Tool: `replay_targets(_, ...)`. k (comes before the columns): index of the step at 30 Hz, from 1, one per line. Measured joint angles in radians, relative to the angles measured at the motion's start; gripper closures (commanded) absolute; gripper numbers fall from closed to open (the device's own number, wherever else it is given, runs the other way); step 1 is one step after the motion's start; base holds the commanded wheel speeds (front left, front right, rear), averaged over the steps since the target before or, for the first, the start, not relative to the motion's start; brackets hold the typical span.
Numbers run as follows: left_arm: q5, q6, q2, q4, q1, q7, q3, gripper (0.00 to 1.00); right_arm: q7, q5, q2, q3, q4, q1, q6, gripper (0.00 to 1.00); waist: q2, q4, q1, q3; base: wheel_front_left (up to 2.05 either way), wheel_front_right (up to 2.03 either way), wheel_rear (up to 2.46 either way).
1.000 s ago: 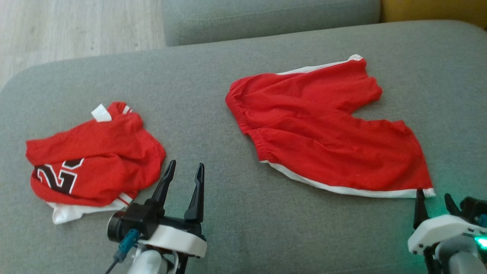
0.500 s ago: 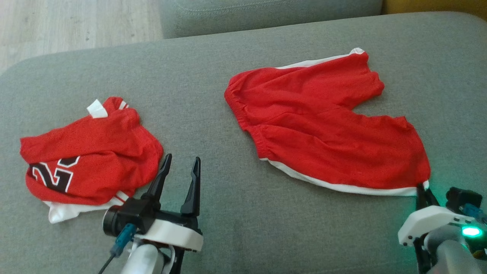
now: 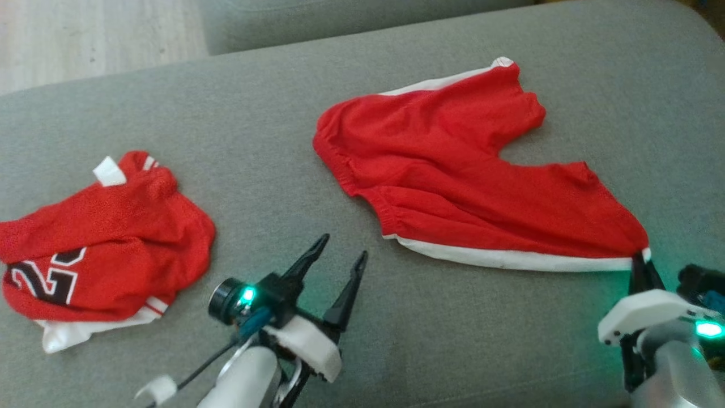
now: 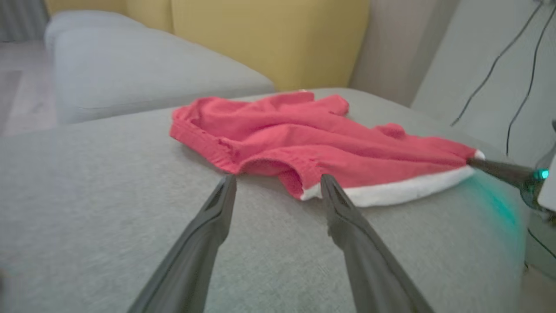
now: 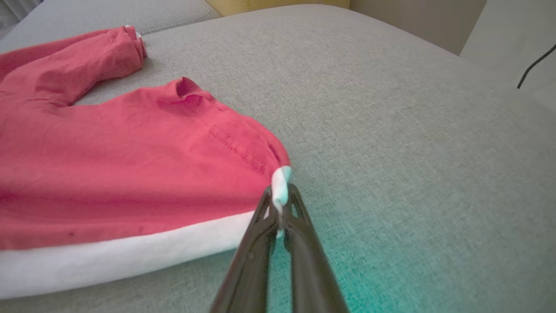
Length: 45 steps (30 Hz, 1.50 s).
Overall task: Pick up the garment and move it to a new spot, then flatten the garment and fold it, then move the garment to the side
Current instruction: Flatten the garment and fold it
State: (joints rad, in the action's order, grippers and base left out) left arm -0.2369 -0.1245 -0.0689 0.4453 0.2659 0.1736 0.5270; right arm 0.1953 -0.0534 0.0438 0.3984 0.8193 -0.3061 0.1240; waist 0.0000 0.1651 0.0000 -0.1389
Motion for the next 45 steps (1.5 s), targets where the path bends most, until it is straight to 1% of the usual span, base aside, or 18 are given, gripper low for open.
replay_targets(2, -0.007, 0.000, -0.012, 0.033, 0.042, -0.030, 0.054, 0.00, 0.002, 0.009, 0.000, -0.018, 0.006, -0.014, 0.000, 1.00, 0.0000, 0.011, 0.0001, -0.012, 0.00, 0.00, 0.00)
replay_targets(4, -0.040, 0.000, -0.027, 0.058, 0.085, -0.047, 0.121, 0.00, 0.004, 0.027, 0.000, -0.040, 0.010, -0.025, 0.000, 1.00, 0.0000, 0.023, 0.0000, -0.026, 0.00, 0.00, 0.00)
replay_targets(9, -0.107, -0.003, -0.059, 0.122, 0.181, -0.058, 0.246, 0.00, 0.013, 0.061, 0.000, -0.085, 0.023, -0.056, 0.000, 1.00, 0.0000, 0.056, 0.0001, -0.060, 0.00, 0.00, 0.00)
replay_targets(18, -0.187, -0.008, -0.067, 0.235, 0.289, -0.029, 0.335, 0.00, 0.019, 0.097, 0.000, -0.137, 0.039, -0.080, 0.000, 1.00, 0.0000, 0.101, 0.0002, -0.101, 0.00, 0.00, 0.00)
replay_targets(26, -0.228, -0.008, -0.062, 0.284, 0.335, 0.009, 0.385, 0.00, 0.027, 0.107, 0.000, -0.146, 0.051, -0.083, 0.000, 1.00, 0.0000, 0.112, 0.0001, -0.112, 0.00, 0.00, 0.00)
replay_targets(27, -0.234, -0.008, -0.059, 0.288, 0.340, 0.017, 0.391, 0.09, 0.033, 0.107, 0.000, -0.146, 0.053, -0.084, 0.000, 1.00, 0.0000, 0.112, 0.0000, -0.112, 0.00, 0.00, 0.00)
replay_targets(28, -0.243, -0.008, -0.055, 0.293, 0.344, 0.023, 0.396, 0.57, 0.034, 0.108, 0.000, -0.147, 0.056, -0.085, 0.000, 1.00, 0.0000, 0.112, 0.0001, -0.112, 0.00, 0.00, 0.00)
replay_targets(29, -0.251, -0.008, -0.051, 0.296, 0.347, 0.026, 0.402, 0.94, 0.035, 0.108, 0.000, -0.148, 0.059, -0.086, 0.000, 1.00, 0.0000, 0.111, 0.0001, -0.112, 0.00, 0.00, 0.00)
replay_targets(30, -0.259, -0.008, -0.049, 0.300, 0.349, 0.030, 0.409, 1.00, 0.035, 0.108, 0.000, -0.149, 0.063, -0.088, 0.000, 1.00, 0.0000, 0.111, 0.0000, -0.111, 0.00, 0.00, 0.00)
replay_targets(34, -0.276, -0.008, -0.046, 0.312, 0.350, 0.044, 0.438, 1.00, 0.035, 0.108, 0.000, -0.148, 0.068, -0.093, 0.000, 1.00, 0.0000, 0.105, 0.0001, -0.102, 0.00, 0.00, 0.00)
replay_targets(37, -0.285, -0.008, -0.045, 0.314, 0.351, 0.058, 0.439, 1.00, 0.044, 0.111, 0.001, -0.143, 0.062, -0.093, 0.000, 1.00, 0.0000, 0.092, 0.0000, -0.089, 0.00, 0.00, 0.00)
replay_targets(42, -0.288, -0.007, -0.046, 0.298, 0.349, 0.070, 0.431, 1.00, 0.046, 0.120, 0.001, -0.125, 0.015, -0.092, 0.000, 1.00, 0.0000, 0.061, 0.0000, -0.056, 0.00, 0.00, 0.00)
replay_targets(45, -0.288, 0.002, -0.054, 0.271, 0.343, 0.076, 0.415, 1.00, 0.048, 0.152, 0.001, -0.136, -0.027, -0.092, 0.000, 1.00, 0.0000, 0.042, -0.0001, -0.029, 0.00, 0.00, 0.00)
